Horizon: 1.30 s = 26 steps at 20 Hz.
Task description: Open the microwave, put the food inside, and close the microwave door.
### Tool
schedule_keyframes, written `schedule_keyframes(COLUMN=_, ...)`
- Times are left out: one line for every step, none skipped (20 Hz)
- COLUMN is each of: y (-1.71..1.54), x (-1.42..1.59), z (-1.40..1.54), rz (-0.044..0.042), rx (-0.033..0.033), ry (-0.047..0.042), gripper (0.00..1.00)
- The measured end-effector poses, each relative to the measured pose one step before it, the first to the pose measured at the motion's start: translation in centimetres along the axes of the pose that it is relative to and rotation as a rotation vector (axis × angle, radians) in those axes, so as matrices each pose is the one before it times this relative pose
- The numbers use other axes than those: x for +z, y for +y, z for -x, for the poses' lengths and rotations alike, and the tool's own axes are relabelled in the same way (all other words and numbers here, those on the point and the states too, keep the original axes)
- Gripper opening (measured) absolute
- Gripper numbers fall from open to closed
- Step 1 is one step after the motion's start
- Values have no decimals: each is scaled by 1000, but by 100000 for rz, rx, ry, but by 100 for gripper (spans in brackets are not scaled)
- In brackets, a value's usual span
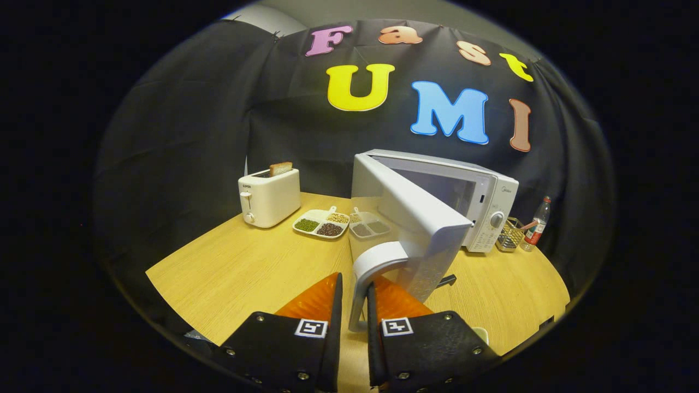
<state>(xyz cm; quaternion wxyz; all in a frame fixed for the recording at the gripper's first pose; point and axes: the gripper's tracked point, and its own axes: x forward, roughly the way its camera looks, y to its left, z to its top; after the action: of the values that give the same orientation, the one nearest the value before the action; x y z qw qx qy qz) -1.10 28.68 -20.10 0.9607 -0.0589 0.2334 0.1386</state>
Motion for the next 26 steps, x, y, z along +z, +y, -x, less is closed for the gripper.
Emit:
schedule_keyframes(y=281, x=-56, z=38, rz=513, rx=-389, ry=19, gripper=22)
schedule_keyframes(y=233, x=18, z=-23, rz=34, rx=-548, ry=381, gripper=22)
schedule_keyframes(y=117, x=74, z=5, rz=6, rx=-783, ry=191, gripper=22)
schedule_keyframes(y=220, x=15, z=78, rz=-268, rx=-422, ry=313, gripper=22)
schedule_keyframes(y=330, x=-47, z=71, rz=-510, rx=220, ry=99, gripper=22)
schedule_keyframes(y=345, x=36, z=177, rz=-546, rx=543, ry=158, gripper=23)
schedule_keyframes(y=535, x=-94, z=262, rz=-879, rx=1346, ry=-96, gripper=23)
schedule_keyframes(y=636, x=32, z=257, rz=-415, rx=1584, ry=-305, gripper=23)
schedule_keyframes(y=826, x=-138, z=240, rz=273, rx=2174, ry=-454, gripper=24)
schedule_keyframes(y=748, x=262, z=40, rz=264, rx=2720, ry=-487, gripper=24)
schedule_keyframes(y=576, x=-37, z=79, rz=260, rx=2779, ry=176, gripper=24)
schedule_keyframes(y=600, x=90, z=38, rz=-229, rx=2902, ry=73, gripper=24)
schedule_keyframes(y=708, x=-160, z=235, rz=-1052, rx=4283, ry=341, gripper=23)
schedule_keyframes(y=1028, x=233, z=203, rz=-1557, rx=5576, ry=-49, gripper=24)
schedule_keyframes(y=1066, x=314, z=443, rz=-1444, rx=6292, ry=-729, gripper=26)
schedule_keyframes(y=849, x=606, z=650, rz=100, rx=4475, ry=-1532, gripper=26)
schedule_keyframes(y=776, x=686, z=812, rz=822, rx=4055, ry=-2191, gripper=26)
schedule_keyframes(y=471, x=914, z=1045, rz=819, rx=3159, ry=-2950, gripper=28)
schedule_keyframes(y=618, x=817, z=915, rz=306, rx=3724, ry=-3243, gripper=30)
schedule_keyframes(y=511, x=815, z=882, rz=432, rx=3458, ry=-2632, gripper=42)
schedule_keyframes(y=152, x=836, z=881, rz=1058, rx=1868, ry=-2102, gripper=56)
schedule_keyframes(y=-229, x=913, z=958, rz=1558, rx=415, ry=-2527, gripper=80)
schedule_keyframes(y=-595, x=777, z=723, rz=1381, rx=-859, ry=-2680, gripper=90)
schedule_keyframes(y=-720, x=945, z=1114, rz=659, rx=-1796, ry=-2157, gripper=99)
schedule_keyframes(y=-772, x=422, z=440, rz=-115, rx=-1478, ry=-1805, gripper=99)
schedule_keyframes(y=-857, x=620, z=604, rz=-394, rx=-1436, ry=-1189, gripper=99)
